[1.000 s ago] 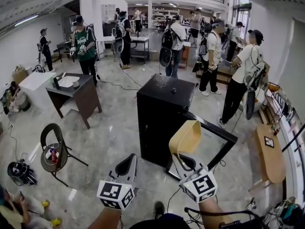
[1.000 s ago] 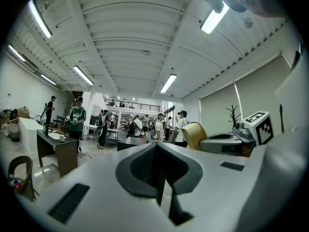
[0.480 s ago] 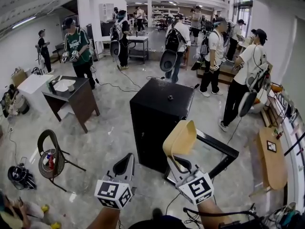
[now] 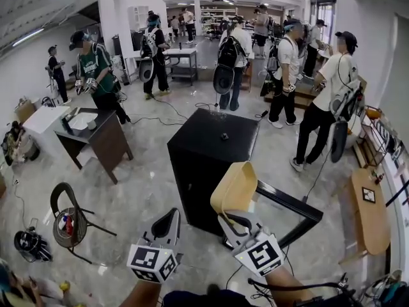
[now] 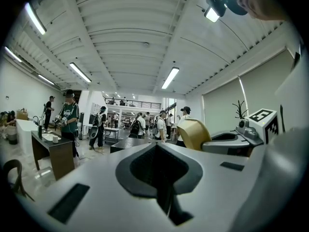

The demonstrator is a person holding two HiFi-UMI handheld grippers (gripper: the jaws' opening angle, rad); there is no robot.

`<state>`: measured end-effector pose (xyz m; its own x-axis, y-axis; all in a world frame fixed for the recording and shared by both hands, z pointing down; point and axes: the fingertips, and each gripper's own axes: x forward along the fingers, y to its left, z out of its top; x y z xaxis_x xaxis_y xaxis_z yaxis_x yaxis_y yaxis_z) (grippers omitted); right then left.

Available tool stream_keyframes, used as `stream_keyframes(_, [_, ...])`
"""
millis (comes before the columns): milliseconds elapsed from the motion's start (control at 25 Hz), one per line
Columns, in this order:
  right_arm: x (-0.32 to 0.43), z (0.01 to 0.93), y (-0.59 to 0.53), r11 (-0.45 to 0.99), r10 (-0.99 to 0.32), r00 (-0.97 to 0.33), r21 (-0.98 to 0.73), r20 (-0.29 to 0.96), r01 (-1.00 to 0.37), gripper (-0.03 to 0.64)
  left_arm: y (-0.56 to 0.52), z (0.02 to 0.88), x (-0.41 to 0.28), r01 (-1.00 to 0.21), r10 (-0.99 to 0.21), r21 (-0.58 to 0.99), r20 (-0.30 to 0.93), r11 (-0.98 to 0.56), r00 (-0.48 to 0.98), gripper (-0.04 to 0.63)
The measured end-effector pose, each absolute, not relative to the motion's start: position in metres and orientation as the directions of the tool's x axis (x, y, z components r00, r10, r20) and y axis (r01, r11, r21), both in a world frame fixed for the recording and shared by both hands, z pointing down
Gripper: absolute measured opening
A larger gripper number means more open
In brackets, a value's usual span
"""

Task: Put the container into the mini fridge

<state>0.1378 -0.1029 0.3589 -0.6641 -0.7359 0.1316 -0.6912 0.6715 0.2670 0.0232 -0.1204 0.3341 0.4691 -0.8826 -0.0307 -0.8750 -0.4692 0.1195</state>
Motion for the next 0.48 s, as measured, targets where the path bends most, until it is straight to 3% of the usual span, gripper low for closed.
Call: stream_keyframes(480, [0.113,0.367,-0.131,0.626,-0.778,-0.606,0.277,0.165,-0.729,0.025,-0.160,0.334,0.008,-0.828,-0.839,0.137,-0.045,-0.543,0.543,0.009])
